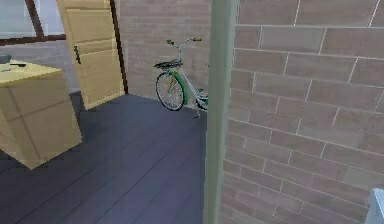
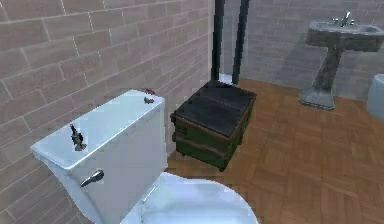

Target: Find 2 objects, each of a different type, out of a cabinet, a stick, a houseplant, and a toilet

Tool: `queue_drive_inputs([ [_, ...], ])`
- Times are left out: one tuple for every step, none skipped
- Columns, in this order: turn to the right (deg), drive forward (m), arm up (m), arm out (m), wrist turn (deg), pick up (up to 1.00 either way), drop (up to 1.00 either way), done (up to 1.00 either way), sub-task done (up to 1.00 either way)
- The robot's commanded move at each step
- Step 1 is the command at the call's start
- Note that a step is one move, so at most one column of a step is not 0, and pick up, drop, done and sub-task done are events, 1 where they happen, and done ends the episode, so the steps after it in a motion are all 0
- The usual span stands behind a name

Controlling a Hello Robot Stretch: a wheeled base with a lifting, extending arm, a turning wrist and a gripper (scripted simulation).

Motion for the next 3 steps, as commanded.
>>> queue_drive_inputs([
  [0.0,0.10,0.00,0.00,0.0,0.00,0.00,0.00,0.00],
  [-45.0,0.00,0.00,0.00,0.0,0.00,0.00,0.00,0.00],
  [-3.0,0.00,0.00,0.00,0.0,0.00,0.00,0.00,0.00],
])
